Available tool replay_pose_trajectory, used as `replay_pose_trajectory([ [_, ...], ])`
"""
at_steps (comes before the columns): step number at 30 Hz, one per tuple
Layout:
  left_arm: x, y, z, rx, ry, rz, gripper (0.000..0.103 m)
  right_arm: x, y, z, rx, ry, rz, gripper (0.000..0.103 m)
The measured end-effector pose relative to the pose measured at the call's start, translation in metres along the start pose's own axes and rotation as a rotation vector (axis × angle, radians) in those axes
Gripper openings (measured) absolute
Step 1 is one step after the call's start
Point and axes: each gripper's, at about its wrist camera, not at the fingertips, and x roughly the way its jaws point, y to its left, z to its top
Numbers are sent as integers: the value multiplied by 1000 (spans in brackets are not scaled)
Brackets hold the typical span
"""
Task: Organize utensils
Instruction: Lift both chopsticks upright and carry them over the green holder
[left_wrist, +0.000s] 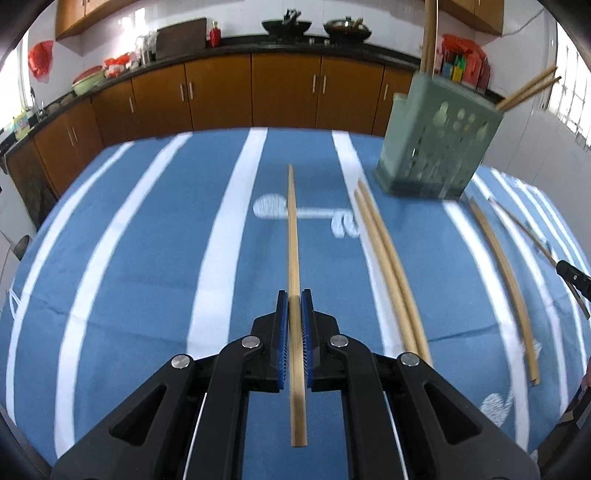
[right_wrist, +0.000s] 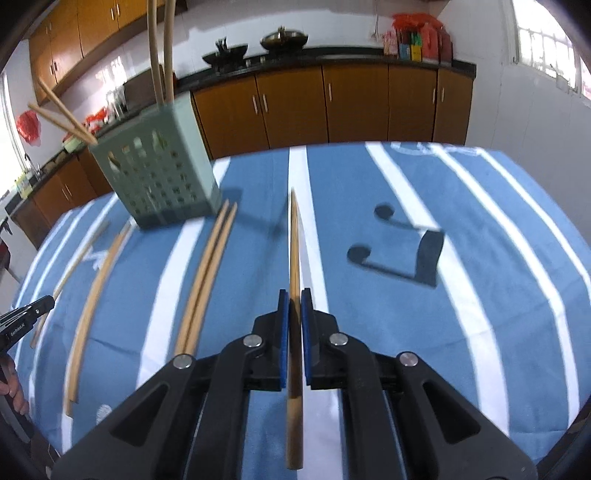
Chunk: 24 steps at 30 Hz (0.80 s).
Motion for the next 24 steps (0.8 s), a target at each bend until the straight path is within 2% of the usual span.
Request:
replay_pose_trajectory([
  [8,-43,0,25,-9,-135,-18,7,-34,-2,20,11,-116,30,8],
  [17,-83,-4,52,-26,-285,-53,7,-75,3,44,18,-291,57,8],
  [24,-92,-9,62,-18,-322,-55,7,-88,7,56,5,-347,62,8],
])
